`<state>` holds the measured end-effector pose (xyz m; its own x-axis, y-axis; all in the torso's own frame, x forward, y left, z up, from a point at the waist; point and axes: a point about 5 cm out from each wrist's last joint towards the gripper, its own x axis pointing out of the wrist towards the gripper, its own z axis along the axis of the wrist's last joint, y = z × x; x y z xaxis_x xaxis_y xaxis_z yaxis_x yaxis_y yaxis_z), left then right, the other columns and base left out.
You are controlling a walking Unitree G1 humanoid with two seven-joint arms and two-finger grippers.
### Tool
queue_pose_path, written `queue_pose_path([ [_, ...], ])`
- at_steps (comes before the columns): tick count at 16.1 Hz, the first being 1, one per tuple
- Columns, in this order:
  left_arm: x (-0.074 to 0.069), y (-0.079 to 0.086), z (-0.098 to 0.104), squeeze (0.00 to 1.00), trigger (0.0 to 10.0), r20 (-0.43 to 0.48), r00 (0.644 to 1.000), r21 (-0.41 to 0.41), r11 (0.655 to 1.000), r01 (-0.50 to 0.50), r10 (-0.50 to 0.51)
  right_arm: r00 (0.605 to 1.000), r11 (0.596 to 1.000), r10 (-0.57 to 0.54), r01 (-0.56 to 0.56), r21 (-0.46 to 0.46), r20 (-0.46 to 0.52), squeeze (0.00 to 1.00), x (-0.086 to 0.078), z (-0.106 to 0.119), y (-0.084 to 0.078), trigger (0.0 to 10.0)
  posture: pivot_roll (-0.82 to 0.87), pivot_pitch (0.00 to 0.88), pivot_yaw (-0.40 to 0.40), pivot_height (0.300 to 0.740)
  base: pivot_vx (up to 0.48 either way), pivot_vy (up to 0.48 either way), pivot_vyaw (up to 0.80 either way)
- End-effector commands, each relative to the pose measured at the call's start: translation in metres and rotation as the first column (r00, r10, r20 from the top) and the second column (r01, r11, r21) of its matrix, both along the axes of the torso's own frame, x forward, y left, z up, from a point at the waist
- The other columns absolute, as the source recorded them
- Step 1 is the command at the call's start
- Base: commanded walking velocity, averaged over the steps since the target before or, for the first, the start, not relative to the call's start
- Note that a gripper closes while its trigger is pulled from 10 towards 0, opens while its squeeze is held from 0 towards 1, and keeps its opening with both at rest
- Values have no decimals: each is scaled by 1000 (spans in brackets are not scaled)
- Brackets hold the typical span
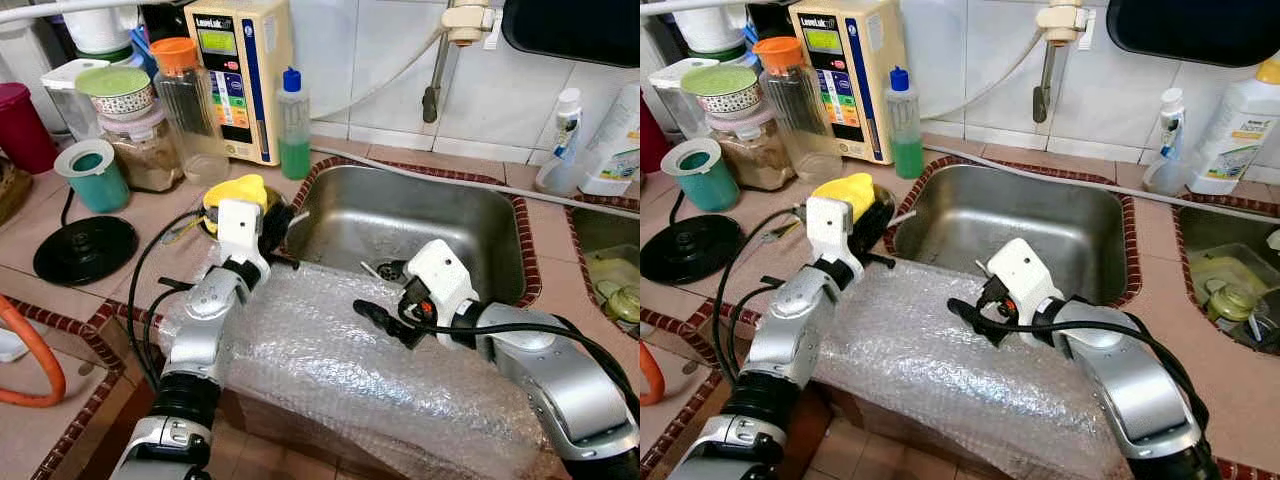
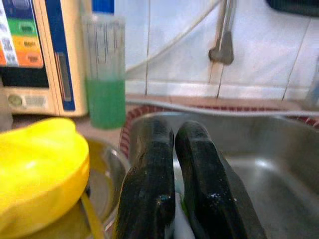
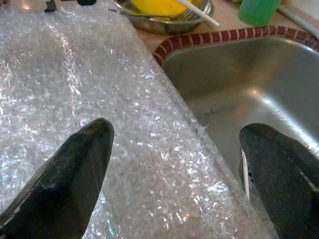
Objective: Kitchen organization
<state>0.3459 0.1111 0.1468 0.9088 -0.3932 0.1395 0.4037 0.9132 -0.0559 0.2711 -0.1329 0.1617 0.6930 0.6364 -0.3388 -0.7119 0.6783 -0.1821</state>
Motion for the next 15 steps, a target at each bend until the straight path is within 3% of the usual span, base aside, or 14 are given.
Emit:
queue_pose_path([
  [1,-2,-1,9,0,0,51,999,-15,1000,4,-3,999,1000,-24,23,19,42,0,5,7,-2,10000,-5,0,21,740,0,0,0],
  [5,-20,-11,9,0,0,98,994,8,999,40,-40,1000,1000,-9,9,-6,21,0,-2,-7,1,10000,-2,0,15,740,0,0,0],
  [9,-34,-9,11,0,0,154,988,-8,1000,-26,27,998,999,-12,13,-29,54,0,-4,-17,6,10000,4,0,3,740,0,0,0],
  [13,-45,-27,32,0,0,313,947,119,992,35,-71,987,996,-87,91,-23,136,0,4,-16,4,10000,10,0,-6,740,0,0,0],
  [14,-47,-41,35,0,0,233,953,10,981,195,-192,985,995,-92,98,-35,144,0,7,-16,1,10000,10,0,-4,740,0,0,0],
  [15,-47,-46,36,0,0,183,947,-62,959,278,-262,985,994,-94,101,-38,146,0,8,-17,0,10000,10,0,-4,740,0,0,0],
])
